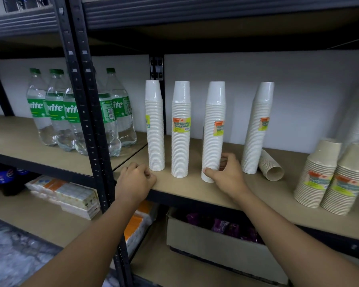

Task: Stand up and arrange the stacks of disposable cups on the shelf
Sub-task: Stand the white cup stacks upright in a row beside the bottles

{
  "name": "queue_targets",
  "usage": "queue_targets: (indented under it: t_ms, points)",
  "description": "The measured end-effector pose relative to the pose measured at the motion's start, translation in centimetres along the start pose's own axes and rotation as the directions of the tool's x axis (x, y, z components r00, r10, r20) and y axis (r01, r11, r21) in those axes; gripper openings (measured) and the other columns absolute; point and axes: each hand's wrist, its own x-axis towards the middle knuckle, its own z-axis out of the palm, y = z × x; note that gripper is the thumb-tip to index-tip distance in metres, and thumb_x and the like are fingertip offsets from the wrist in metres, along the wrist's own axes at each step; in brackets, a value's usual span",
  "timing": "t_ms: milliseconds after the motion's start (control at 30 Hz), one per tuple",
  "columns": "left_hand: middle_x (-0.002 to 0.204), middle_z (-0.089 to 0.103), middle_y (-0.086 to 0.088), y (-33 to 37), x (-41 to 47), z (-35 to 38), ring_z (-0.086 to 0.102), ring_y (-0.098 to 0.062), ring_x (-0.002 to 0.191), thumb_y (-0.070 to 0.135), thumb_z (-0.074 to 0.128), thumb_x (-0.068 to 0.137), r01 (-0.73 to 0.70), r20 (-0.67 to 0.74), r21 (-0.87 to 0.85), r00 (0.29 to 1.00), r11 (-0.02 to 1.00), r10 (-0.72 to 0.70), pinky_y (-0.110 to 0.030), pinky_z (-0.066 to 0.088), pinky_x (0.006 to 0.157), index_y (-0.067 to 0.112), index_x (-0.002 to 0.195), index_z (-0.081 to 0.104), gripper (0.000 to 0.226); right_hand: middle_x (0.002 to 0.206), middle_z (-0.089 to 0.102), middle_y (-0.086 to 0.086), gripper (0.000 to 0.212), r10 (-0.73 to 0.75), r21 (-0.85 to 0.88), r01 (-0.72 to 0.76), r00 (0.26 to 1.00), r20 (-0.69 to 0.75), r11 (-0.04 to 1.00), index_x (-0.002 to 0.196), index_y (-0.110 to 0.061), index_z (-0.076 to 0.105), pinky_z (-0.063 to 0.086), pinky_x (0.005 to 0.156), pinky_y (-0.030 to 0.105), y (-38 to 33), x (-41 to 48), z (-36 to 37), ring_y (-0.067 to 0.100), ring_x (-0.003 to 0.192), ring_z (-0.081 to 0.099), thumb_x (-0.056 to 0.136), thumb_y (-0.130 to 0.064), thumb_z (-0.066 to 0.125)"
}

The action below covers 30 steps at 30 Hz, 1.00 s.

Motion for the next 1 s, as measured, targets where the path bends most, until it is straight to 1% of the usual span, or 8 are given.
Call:
queue_targets:
  t_ms: [67,133,233,467,633,767,933,1000]
  points:
    - [0.107,0.058,-0.002,0.0,0.0,0.0,0.048,-0.027,0.104,0.035,0.058,0.088,-0.007,0.008,0.011,1.0,1.0,0.007,-0.038,0.043,0.09,0.021,0.09,0.063,0.015,0.118,0.056,-0.003,0.067,0.004,0.036,-0.005,0.999,0.035,0.999,0.13,-0.018,0.042,0.048,0.087,0.028,-0.1,-0.3,-0.2,0.012,0.102,0.059,0.075,-0.019,0.082]
    - [0.108,0.057,-0.002,0.0,-0.1,-0.1,0.047,-0.026,0.105,0.036,0.057,0.089,-0.01,0.015,0.022,1.0,1.0,0.01,-0.038,0.043,0.091,0.022,0.093,0.063,0.016,0.118,0.057,-0.004,0.068,-0.004,0.028,0.003,0.999,0.051,1.0,0.137,-0.016,0.042,0.048,0.087,0.028,-0.2,-0.5,-0.3,0.012,0.103,0.059,0.079,-0.014,0.077]
    - [0.108,0.056,-0.002,0.2,-0.1,-0.1,0.047,-0.026,0.105,0.036,0.056,0.09,-0.008,0.011,0.023,1.0,1.0,0.008,-0.038,0.043,0.091,0.021,0.095,0.064,0.017,0.12,0.061,-0.001,0.061,-0.011,0.006,0.011,0.999,0.046,1.0,0.133,-0.014,0.049,0.05,0.086,0.028,-0.2,-0.3,0.0,0.013,0.101,0.061,0.079,-0.014,0.075]
    - [0.104,0.056,-0.001,0.0,0.0,0.1,0.046,-0.025,0.101,0.036,0.057,0.089,-0.006,0.0,-0.003,1.0,1.0,0.006,-0.038,0.043,0.089,0.022,0.088,0.061,0.014,0.114,0.057,-0.006,0.06,-0.002,0.013,0.002,0.999,0.046,1.0,0.13,-0.016,0.047,0.041,0.079,0.022,-0.3,-0.3,0.5,0.012,0.1,0.059,0.081,-0.023,0.08]
    - [0.104,0.057,-0.001,-0.2,0.0,0.1,0.048,-0.026,0.101,0.035,0.057,0.089,-0.019,-0.006,0.005,1.0,1.0,0.019,-0.039,0.043,0.088,0.022,0.088,0.062,0.014,0.113,0.058,-0.007,0.059,-0.008,0.001,0.008,0.999,0.054,1.0,0.125,-0.018,0.046,0.046,0.083,0.028,-0.5,0.0,1.0,0.013,0.1,0.06,0.079,-0.029,0.082]
    - [0.105,0.058,-0.002,-0.1,0.0,0.2,0.048,-0.027,0.102,0.035,0.059,0.087,0.0,-0.016,-0.012,1.0,1.0,0.0,-0.042,0.045,0.087,0.02,0.089,0.064,0.015,0.106,0.058,-0.01,0.055,-0.017,0.012,0.016,0.998,0.063,1.0,0.114,-0.024,0.042,0.046,0.081,0.026,-0.6,0.1,1.6,0.009,0.094,0.06,0.078,-0.029,0.083]
    - [0.106,0.058,-0.002,-0.1,0.0,0.2,0.047,-0.027,0.103,0.036,0.057,0.088,0.009,-0.005,-0.003,1.0,1.0,-0.009,-0.043,0.046,0.087,0.021,0.091,0.064,0.016,0.1,0.055,-0.015,0.059,-0.02,0.028,0.019,0.998,0.052,0.999,0.115,-0.022,0.042,0.044,0.078,0.026,-0.9,0.0,2.1,-0.001,0.088,0.056,0.075,-0.032,0.085]
    - [0.107,0.058,-0.001,-0.1,0.0,0.2,0.047,-0.027,0.104,0.036,0.057,0.089,0.011,0.0,-0.001,1.0,1.0,-0.011,-0.042,0.045,0.087,0.022,0.091,0.064,0.017,0.1,0.054,-0.016,0.061,-0.02,0.033,0.018,0.998,0.054,0.999,0.116,-0.021,0.042,0.043,0.078,0.025,-1.0,-0.1,2.3,-0.001,0.088,0.055,0.075,-0.033,0.086]
